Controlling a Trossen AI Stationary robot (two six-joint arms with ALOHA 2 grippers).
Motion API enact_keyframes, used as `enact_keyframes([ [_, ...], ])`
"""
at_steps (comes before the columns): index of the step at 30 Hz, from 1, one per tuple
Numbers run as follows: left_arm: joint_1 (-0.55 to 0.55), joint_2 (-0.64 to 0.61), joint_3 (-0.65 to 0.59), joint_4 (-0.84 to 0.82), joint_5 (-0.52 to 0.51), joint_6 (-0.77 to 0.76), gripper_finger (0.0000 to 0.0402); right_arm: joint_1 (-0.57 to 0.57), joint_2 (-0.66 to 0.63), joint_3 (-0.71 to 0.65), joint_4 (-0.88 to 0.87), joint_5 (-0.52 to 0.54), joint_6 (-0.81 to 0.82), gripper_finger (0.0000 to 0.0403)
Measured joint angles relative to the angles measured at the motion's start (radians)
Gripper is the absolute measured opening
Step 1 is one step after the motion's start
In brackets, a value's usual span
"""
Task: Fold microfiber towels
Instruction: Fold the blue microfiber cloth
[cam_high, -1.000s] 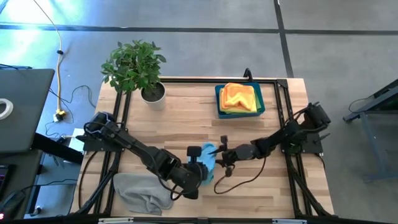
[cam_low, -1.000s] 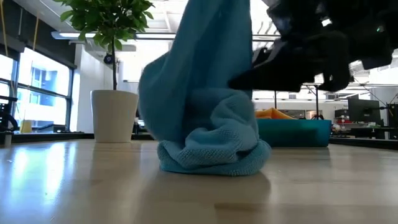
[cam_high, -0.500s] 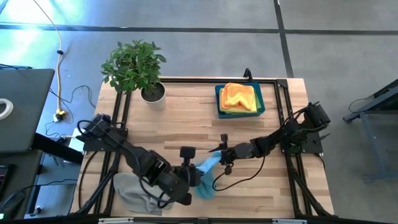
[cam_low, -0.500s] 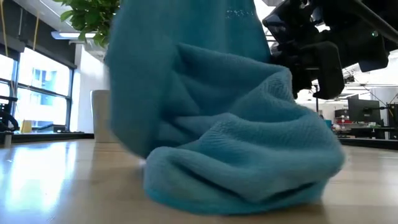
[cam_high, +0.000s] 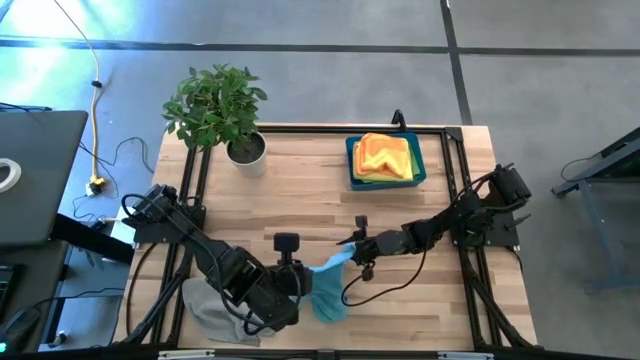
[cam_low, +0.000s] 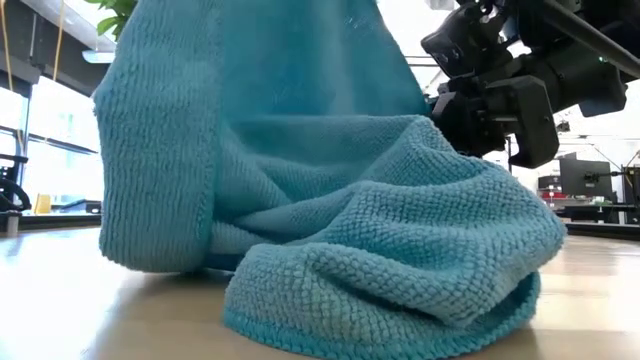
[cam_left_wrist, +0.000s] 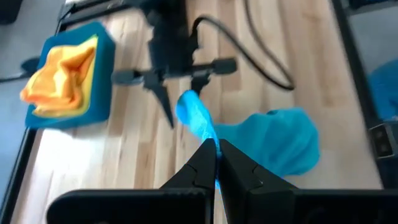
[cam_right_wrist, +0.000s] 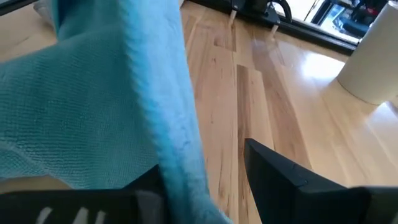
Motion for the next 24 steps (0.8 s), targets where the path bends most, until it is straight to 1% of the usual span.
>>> enact_keyframes([
  [3,0.000,0.000,0.000,-0.061,-0.015,-0.046,0.0002,0.000,0.000,0.000,-0.013,0.000,0.030,0.0129],
  [6,0.000,0.000,0.000,-0.096,-0.022,-0.081,0.0002,0.000,0.000,0.000,-0.022,0.000,0.055,0.0109],
  [9,0.000,0.000,0.000,-0.095,-0.035,-0.084,0.0002,0.000,0.000,0.000,-0.024,0.000,0.064,0.0073],
  [13,0.003,0.000,0.000,-0.094,-0.035,-0.085,0.0002,0.000,-0.001,0.000,-0.024,0.000,0.064,0.0015],
  [14,0.003,0.000,0.000,-0.094,-0.035,-0.085,0.0002,0.000,-0.004,0.000,-0.028,0.000,0.067,0.0008],
  [19,0.003,0.000,0.000,-0.094,-0.035,-0.093,0.0002,0.002,-0.051,0.000,-0.066,0.004,0.149,0.0007],
  [21,0.003,0.000,0.000,-0.094,-0.037,-0.093,0.0002,0.007,-0.088,0.000,-0.092,0.012,0.168,0.0002],
  [24,0.006,0.000,0.000,-0.098,-0.062,-0.067,0.0002,0.021,-0.158,0.000,-0.154,0.050,0.169,0.0003],
])
